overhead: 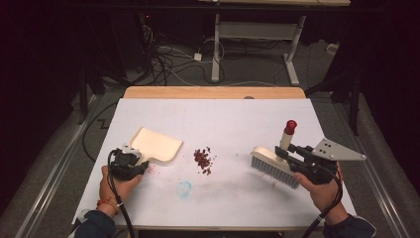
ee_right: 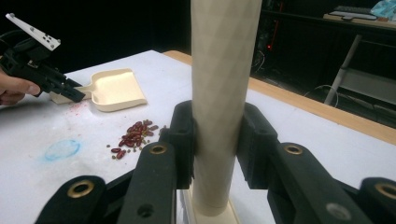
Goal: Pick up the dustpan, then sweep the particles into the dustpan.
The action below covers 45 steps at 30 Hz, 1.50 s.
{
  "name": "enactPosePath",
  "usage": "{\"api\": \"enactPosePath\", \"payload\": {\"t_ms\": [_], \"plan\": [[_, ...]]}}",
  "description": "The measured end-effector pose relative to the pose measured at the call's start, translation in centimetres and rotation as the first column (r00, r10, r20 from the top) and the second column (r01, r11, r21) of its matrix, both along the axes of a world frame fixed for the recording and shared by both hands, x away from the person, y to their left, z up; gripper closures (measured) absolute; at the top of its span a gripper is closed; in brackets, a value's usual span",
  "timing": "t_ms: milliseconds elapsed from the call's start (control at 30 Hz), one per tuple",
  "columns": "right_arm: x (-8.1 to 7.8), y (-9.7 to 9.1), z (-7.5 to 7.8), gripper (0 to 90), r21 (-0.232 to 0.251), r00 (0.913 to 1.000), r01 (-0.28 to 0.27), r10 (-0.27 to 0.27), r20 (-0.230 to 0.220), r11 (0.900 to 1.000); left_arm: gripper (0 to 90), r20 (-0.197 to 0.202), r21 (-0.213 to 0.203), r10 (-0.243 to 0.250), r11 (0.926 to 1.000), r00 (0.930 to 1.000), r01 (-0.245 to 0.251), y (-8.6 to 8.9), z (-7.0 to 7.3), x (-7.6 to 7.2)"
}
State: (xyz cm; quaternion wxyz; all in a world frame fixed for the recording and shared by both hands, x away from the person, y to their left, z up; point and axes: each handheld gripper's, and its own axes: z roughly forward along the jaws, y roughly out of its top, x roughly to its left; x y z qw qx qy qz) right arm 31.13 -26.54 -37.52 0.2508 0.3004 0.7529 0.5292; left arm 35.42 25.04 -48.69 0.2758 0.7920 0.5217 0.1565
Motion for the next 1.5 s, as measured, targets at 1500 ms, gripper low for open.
{"api": "enactPosePath", "payload": {"t_ms": [1500], "plan": [[7.1, 3.0, -0.3, 70.7, 0.01, 0.9933, 0.115, -0.115, 0.003, 0.9933, 64.3, -0.12, 0.099, -0.418, 0.8976, 0.9007, 0.429, -1.6, 4.4, -6.1]]}}
